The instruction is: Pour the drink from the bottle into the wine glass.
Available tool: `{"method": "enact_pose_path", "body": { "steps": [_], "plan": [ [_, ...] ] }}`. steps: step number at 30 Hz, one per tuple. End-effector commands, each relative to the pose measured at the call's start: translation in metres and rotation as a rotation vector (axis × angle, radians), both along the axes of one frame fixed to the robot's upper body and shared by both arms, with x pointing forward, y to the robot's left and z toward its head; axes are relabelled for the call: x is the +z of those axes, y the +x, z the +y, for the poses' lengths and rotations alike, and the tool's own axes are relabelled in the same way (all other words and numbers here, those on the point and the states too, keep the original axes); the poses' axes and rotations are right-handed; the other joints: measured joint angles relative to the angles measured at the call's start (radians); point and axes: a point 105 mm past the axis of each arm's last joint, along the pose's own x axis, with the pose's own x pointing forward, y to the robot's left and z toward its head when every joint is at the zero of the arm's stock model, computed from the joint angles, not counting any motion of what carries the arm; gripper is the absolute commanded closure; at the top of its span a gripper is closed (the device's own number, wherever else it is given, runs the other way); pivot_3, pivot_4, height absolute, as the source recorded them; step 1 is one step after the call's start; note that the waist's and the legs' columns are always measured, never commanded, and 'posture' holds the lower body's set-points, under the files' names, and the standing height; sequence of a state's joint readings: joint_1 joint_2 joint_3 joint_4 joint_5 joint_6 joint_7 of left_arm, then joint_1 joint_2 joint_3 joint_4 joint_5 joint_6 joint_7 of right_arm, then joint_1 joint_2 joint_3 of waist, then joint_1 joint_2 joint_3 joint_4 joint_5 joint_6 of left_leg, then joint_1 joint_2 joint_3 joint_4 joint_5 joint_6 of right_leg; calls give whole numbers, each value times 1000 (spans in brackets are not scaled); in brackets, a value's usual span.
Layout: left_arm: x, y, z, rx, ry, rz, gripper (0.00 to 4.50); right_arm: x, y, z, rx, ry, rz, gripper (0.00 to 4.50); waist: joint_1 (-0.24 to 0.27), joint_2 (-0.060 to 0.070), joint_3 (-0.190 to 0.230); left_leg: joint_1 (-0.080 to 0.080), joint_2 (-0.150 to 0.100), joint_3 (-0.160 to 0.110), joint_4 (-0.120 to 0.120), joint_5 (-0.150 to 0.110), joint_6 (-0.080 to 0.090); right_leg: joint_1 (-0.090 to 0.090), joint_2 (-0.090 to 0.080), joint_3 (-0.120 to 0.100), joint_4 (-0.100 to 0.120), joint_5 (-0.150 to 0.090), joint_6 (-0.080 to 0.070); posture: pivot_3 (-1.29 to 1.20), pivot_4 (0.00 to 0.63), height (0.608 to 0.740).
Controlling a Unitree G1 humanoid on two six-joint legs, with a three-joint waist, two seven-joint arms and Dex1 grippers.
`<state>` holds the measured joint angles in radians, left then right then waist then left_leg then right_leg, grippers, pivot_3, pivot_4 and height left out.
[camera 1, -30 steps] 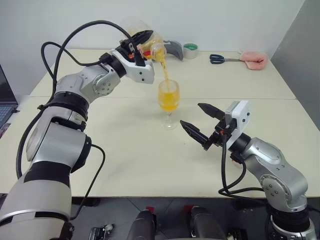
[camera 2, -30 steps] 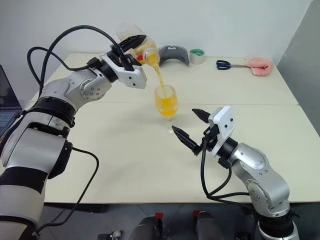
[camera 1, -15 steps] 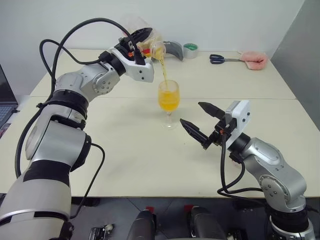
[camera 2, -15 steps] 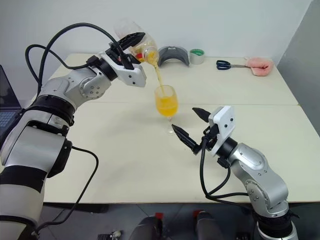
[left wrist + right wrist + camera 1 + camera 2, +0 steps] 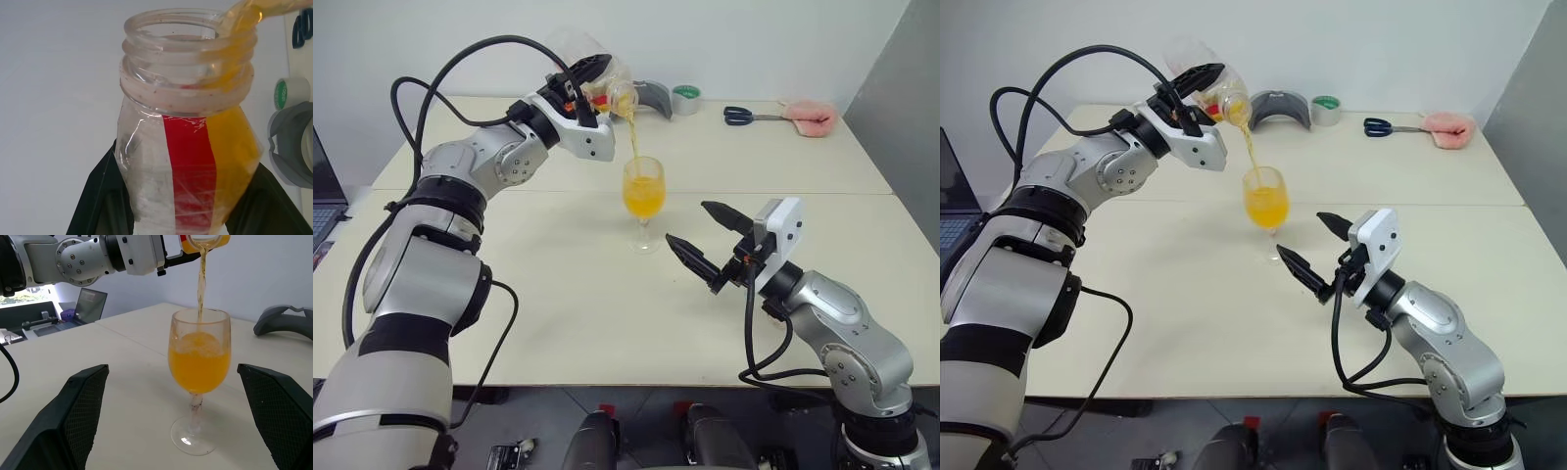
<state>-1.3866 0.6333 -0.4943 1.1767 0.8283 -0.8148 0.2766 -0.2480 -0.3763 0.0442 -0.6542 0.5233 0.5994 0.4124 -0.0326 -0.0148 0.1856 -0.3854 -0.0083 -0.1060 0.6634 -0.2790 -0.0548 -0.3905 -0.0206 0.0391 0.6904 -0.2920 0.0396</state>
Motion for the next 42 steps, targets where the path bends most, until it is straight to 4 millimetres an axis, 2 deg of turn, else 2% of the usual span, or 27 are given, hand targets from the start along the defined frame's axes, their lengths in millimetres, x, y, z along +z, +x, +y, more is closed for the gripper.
{"method": "enact_pose_path", "body": {
  "steps": [1,9,17,19,22,25,32,35,42],
  "plan": [
    [20,-4,-1,-16,-62,-34,2703,12,-9,3,18,8,-61,0,0,0,0,0,0,0,0,0,0,0,0,0,0,0,0,0,150,740],
    [5,-2,-9,-78,-185,95,2703,12,-8,3,17,6,-61,0,-1,0,0,0,0,0,0,0,0,0,0,0,1,0,0,0,150,740],
    [-7,-1,-7,-125,-348,246,2703,11,-8,4,24,-1,-62,0,-1,0,0,1,0,0,1,0,0,0,0,1,3,0,0,0,150,740],
    [-8,1,-3,-125,-437,296,2703,11,-8,5,26,-4,-65,0,-1,0,0,1,0,0,1,0,0,0,0,1,3,0,0,0,150,740],
    [-12,9,14,-110,-672,418,2703,9,-9,8,56,-33,-61,0,-2,0,0,1,0,0,2,0,0,0,0,1,4,0,0,0,150,740],
    [-24,16,38,-65,-889,530,2703,8,-12,11,93,-62,-55,0,-10,0,0,2,0,0,2,0,0,0,0,1,6,0,0,0,150,740],
    [-69,13,94,57,-1229,702,2703,-1,-9,20,128,-174,2,0,-25,0,0,4,1,-1,2,1,1,0,0,2,8,0,0,0,150,740],
    [-86,9,108,114,-1304,744,2703,-4,-7,24,146,-190,21,0,-23,-1,0,4,1,-2,2,1,1,0,0,1,8,0,0,0,150,740],
    [-110,5,124,192,-1435,832,2703,-2,-2,28,163,-211,26,0,-14,-2,-1,3,0,-2,3,1,1,1,0,1,7,0,0,0,150,740]
  ]
}}
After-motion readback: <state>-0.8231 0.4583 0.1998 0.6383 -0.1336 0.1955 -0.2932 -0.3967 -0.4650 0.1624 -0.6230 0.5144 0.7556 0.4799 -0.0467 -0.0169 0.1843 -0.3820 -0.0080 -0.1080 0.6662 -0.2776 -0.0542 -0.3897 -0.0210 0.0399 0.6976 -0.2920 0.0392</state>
